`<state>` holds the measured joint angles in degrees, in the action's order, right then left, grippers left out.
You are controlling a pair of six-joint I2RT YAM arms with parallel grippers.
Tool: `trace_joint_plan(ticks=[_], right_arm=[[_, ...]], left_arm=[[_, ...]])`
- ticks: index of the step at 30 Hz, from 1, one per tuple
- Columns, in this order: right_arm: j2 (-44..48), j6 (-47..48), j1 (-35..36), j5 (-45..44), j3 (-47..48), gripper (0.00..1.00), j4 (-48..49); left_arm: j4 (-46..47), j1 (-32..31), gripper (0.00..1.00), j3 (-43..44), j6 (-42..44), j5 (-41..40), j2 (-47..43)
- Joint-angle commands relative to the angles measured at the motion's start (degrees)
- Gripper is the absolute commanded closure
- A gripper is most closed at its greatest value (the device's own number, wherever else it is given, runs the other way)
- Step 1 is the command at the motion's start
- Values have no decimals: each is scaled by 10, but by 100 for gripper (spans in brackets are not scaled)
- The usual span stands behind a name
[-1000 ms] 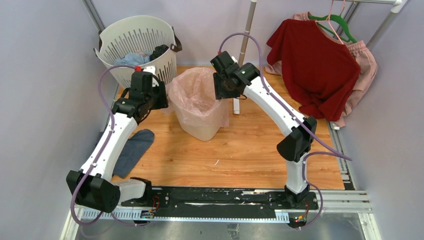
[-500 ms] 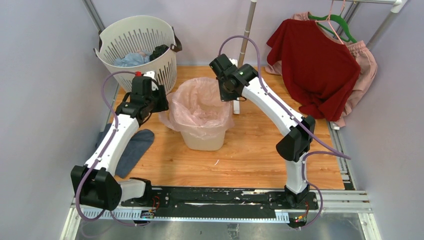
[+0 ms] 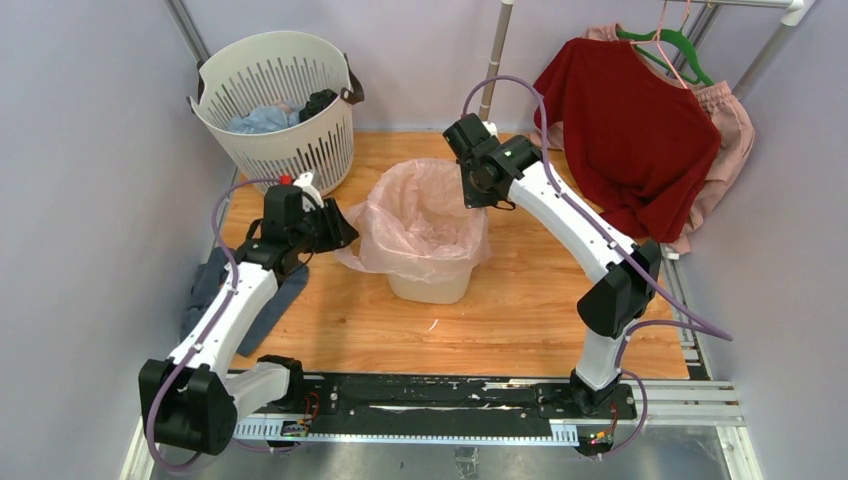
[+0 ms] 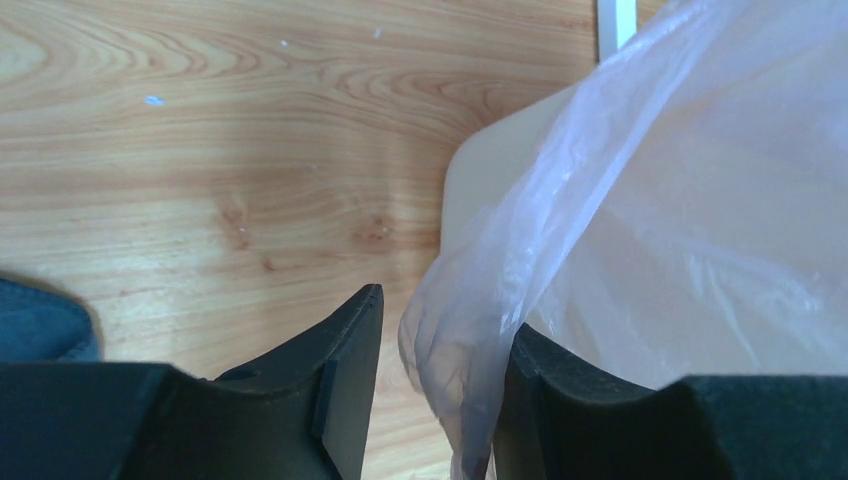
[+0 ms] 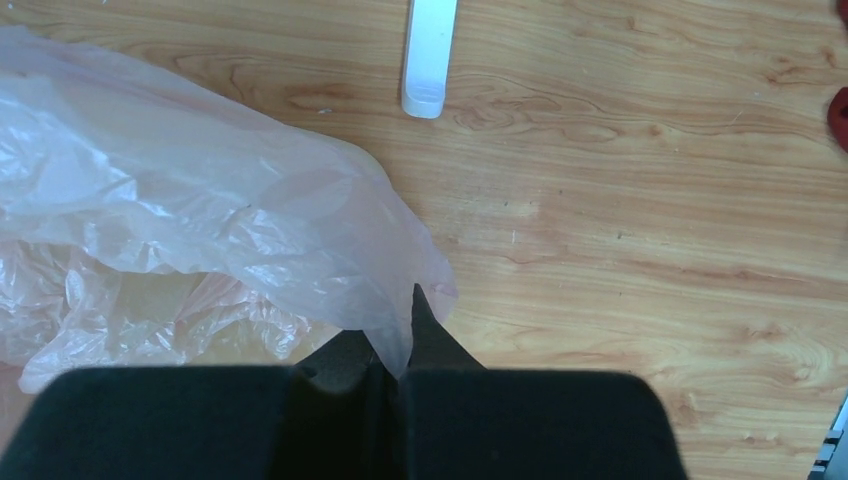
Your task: Put the trash bags into the trash bin
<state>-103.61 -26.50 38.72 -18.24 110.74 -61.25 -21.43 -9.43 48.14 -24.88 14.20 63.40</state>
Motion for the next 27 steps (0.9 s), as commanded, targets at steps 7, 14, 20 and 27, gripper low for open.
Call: trace_joint_plan(ticks=[7,14,20,27], right_arm=[[43,41,-22,22,-54,100,28],[53,52,-25,45,-71,100,33],[56,74,-27,47,-34,70,-9],[71,92,-28,54,-8,56,-35]], left_arm=[[250,-61,55,-145,-86,34,-16],[349,-101,53,-161,-78,34,12],[103,-101,45,-30,-7,1,-22],[-32,-101,42,53,12,7,-19]])
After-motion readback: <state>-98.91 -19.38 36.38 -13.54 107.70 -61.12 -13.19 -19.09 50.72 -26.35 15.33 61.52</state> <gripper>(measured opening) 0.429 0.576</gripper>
